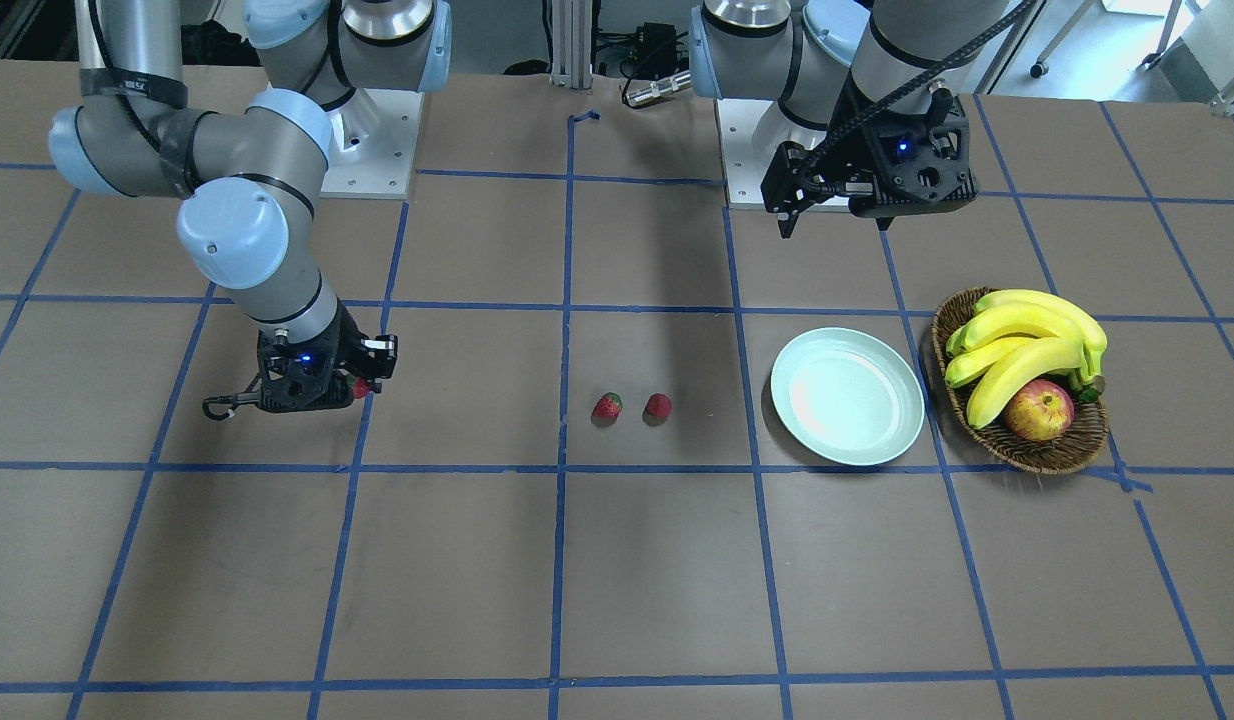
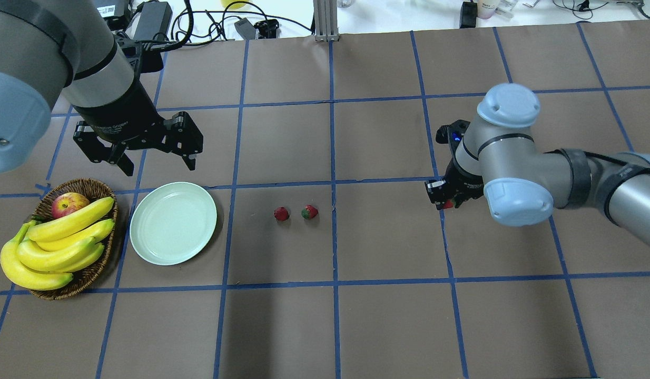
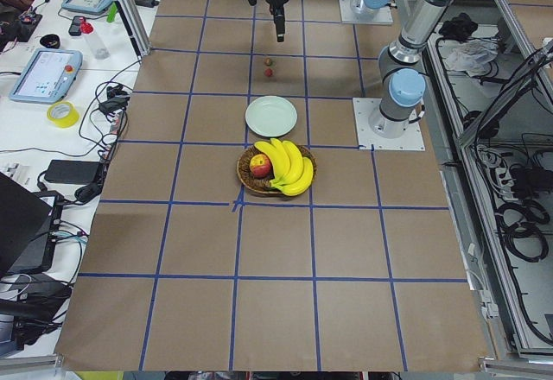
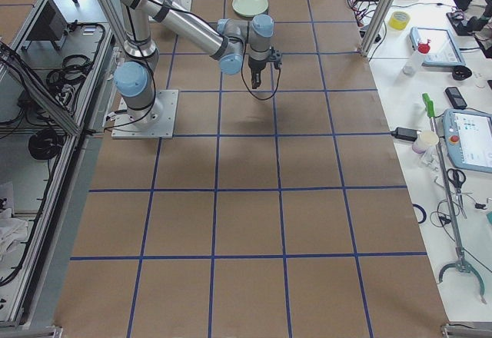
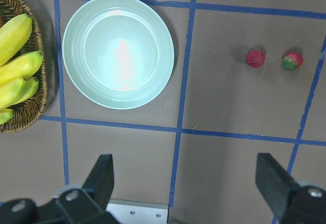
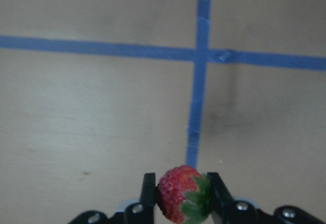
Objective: Collect all strawberries into plate
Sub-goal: 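Carry the strawberry toward the plate and release it beside the others, then raise the right arm away while the left arm reaches toward the strawberries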
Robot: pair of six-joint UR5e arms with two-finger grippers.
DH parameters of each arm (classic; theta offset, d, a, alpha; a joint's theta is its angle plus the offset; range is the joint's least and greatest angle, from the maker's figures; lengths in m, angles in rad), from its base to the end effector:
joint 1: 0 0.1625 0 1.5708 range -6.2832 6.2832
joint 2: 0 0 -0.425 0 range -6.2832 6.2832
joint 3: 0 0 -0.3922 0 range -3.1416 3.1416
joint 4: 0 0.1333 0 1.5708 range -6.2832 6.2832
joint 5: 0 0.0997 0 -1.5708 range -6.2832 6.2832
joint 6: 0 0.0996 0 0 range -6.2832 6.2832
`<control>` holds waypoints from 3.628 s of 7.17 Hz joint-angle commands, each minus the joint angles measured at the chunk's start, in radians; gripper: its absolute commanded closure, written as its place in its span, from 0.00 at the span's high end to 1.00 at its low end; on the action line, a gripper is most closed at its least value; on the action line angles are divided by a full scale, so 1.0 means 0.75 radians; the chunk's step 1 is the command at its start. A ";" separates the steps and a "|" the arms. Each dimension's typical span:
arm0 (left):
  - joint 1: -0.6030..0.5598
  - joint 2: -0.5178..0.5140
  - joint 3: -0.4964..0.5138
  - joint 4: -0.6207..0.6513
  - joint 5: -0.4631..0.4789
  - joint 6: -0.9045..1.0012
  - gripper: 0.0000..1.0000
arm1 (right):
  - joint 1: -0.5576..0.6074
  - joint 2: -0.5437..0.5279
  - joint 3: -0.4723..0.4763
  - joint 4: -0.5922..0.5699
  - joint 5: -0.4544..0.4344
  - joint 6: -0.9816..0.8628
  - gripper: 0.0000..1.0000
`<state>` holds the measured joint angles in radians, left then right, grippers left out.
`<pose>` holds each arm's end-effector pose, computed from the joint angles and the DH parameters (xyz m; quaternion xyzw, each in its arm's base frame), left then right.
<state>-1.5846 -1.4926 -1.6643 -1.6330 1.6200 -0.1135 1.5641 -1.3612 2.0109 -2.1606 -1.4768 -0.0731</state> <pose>-0.1346 -0.4488 0.4733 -0.0488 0.9978 0.0371 0.0270 0.1393 -0.4953 0.2360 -0.0317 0.9979 0.0280 0.0481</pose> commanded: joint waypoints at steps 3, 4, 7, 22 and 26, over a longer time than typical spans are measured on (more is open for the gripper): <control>0.000 0.000 0.000 -0.003 0.002 0.002 1.00 | 0.415 0.300 -0.374 -0.090 0.414 0.602 0.12; 0.000 0.000 0.000 -0.001 0.002 0.002 1.00 | 0.440 0.370 -0.392 -0.196 0.581 0.615 0.12; 0.000 -0.004 0.000 0.001 0.000 -0.006 1.00 | 0.610 0.448 -0.500 -0.232 0.546 0.888 0.12; 0.031 -0.071 -0.035 0.052 -0.037 -0.006 1.00 | 0.204 -0.107 -0.487 0.607 -0.027 0.339 1.00; 0.012 -0.233 -0.186 0.430 -0.192 0.283 1.00 | 0.109 -0.292 -0.529 0.844 -0.177 0.341 1.00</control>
<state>-1.5727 -1.6321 -1.7831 -1.3677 1.4949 0.0081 1.6710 -1.5504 1.6254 -1.5654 -1.5960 0.1825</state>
